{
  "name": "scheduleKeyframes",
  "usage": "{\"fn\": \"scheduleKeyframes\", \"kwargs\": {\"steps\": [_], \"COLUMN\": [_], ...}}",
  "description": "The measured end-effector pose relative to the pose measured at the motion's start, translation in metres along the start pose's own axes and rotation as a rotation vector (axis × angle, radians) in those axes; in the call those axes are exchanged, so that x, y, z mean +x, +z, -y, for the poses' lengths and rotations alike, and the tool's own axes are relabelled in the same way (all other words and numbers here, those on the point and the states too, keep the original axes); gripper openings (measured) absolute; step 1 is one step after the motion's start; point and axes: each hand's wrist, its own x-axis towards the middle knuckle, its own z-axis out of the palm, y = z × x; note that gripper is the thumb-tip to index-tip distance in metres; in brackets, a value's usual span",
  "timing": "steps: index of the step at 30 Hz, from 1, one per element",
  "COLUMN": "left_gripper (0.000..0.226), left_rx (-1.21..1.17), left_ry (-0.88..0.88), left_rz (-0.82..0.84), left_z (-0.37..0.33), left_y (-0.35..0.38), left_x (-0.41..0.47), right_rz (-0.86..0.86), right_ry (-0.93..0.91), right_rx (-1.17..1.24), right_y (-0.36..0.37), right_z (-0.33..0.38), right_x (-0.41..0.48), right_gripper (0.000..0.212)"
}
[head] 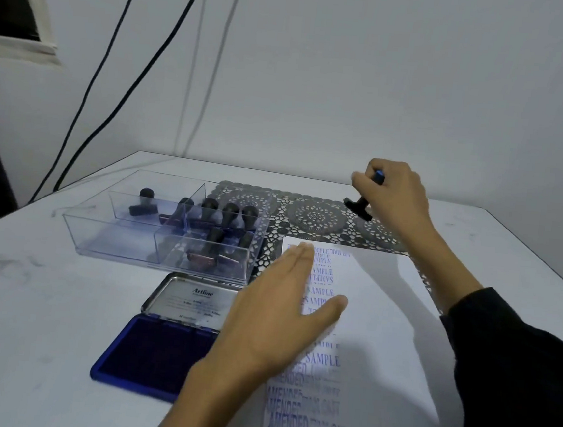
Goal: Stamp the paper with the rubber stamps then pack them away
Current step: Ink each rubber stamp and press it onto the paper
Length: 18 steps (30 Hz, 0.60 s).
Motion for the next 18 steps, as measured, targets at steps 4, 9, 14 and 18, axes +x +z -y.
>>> {"fn": "scheduleKeyframes", "kwargs": {"steps": [4, 9, 14, 18], "left_gripper": [0.073, 0.090, 0.112, 0.128], "left_rx": [-0.161, -0.182, -0.166, -0.055], "left_ry": [-0.050, -0.291, -0.393, -0.378], "left_rz": [-0.133, -0.258, -0.106, -0.010], "left_z": [0.024, 0.075, 0.102, 0.099], "left_y": [-0.036, -0.072, -0.095, -0.093], "left_x": [-0.056, -0.092, -0.112, -0.116], "right_rz": [0.074, 0.395, 0.810, 0.991], "right_ry": [-0.048, -0.183, -0.360, -0.563], "right_rx": [0.241, 0.325, 0.225, 0.057], "right_y": [-0.011, -0.008, 0.029, 0.053], "right_z": [0.033, 0.077, 0.107, 0.127], "right_x": [-0.010, -0.042, -0.083, -0.104], "right_gripper": [0.036, 0.031, 0.014, 0.014]}}
